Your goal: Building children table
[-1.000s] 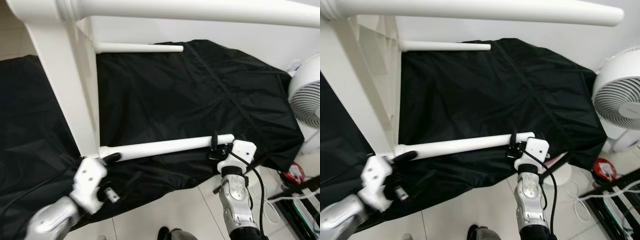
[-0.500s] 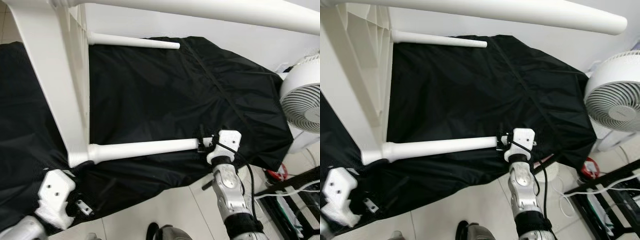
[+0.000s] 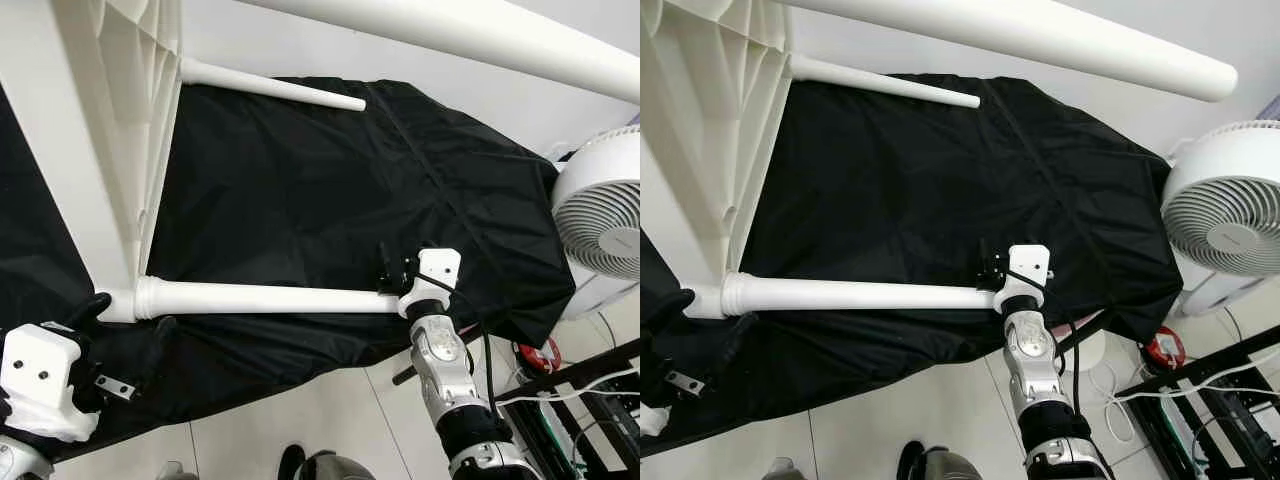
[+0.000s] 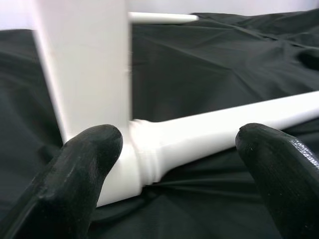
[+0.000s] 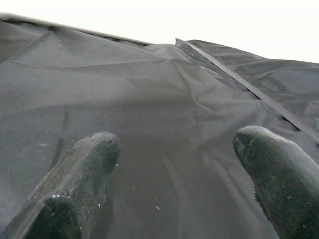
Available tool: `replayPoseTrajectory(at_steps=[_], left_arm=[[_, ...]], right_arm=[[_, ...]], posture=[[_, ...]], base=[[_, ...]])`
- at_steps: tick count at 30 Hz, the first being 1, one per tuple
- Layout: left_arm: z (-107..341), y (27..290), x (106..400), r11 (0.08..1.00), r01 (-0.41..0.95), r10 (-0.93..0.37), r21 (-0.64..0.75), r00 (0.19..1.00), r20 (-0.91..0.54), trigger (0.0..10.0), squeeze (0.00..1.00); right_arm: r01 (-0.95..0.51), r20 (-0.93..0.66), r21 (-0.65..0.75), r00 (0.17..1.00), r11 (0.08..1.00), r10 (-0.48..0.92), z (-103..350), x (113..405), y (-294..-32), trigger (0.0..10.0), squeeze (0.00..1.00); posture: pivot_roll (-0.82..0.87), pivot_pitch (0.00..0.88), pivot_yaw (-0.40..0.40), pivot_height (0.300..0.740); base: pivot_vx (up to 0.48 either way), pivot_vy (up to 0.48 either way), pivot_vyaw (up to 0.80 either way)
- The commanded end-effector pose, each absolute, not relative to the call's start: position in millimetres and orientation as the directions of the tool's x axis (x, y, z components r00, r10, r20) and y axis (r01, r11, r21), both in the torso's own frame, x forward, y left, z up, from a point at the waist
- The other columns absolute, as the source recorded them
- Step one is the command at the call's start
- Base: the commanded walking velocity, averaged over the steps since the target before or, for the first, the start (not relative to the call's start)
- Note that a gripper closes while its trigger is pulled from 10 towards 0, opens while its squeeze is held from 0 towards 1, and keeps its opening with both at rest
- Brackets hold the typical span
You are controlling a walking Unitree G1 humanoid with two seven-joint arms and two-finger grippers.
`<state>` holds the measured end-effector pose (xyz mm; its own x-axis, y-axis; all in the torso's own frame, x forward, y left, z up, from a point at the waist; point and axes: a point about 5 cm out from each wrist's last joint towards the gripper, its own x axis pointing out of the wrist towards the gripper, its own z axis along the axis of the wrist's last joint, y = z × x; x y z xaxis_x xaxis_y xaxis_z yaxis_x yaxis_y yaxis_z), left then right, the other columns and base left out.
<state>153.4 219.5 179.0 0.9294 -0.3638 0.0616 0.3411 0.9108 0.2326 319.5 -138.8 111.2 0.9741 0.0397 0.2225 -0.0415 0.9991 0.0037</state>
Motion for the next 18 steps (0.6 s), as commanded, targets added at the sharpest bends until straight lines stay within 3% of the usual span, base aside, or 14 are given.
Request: replayPoseTrajectory(at_steps=[1,8,9,18], left_arm=[[179.5,215.3,152.0,0.907,0.361,-0.381,0.219,0.922,0.060,10.0,0.00],[189.6,213.5,149.5,0.915,0.326,-0.359,0.236,0.927,0.108,10.0,0.00],[191.6,220.5,148.3,0.939,0.252,-0.287,0.233,0.949,0.130,10.0,0.00],[192.5,237.7,146.4,0.963,0.115,-0.157,0.244,0.974,0.162,10.0,0.00]], right_arm=[[-0.032,0.166,0.011,0.986,0.999,0.030,97.7,316.1,-143.3,10.0,0.00],[-0.046,0.152,0.016,0.987,0.999,0.043,93.5,315.7,-140.2,10.0,0.00],[-0.074,0.151,0.017,0.986,0.997,0.070,93.9,318.0,-133.3,10.0,0.00],[-0.099,0.152,0.019,0.984,0.995,0.095,95.4,322.3,-127.7,10.0,0.00]], posture=[[0.37,0.141,-0.193,0.740],[0.40,0.138,-0.217,0.740],[0.41,0.136,-0.222,0.740],[0.42,0.137,-0.232,0.740]], base=[[0.000,0.000,0.00],[0.000,0.000,0.00],[0.000,0.000,0.00],[0.000,0.000,0.00]])
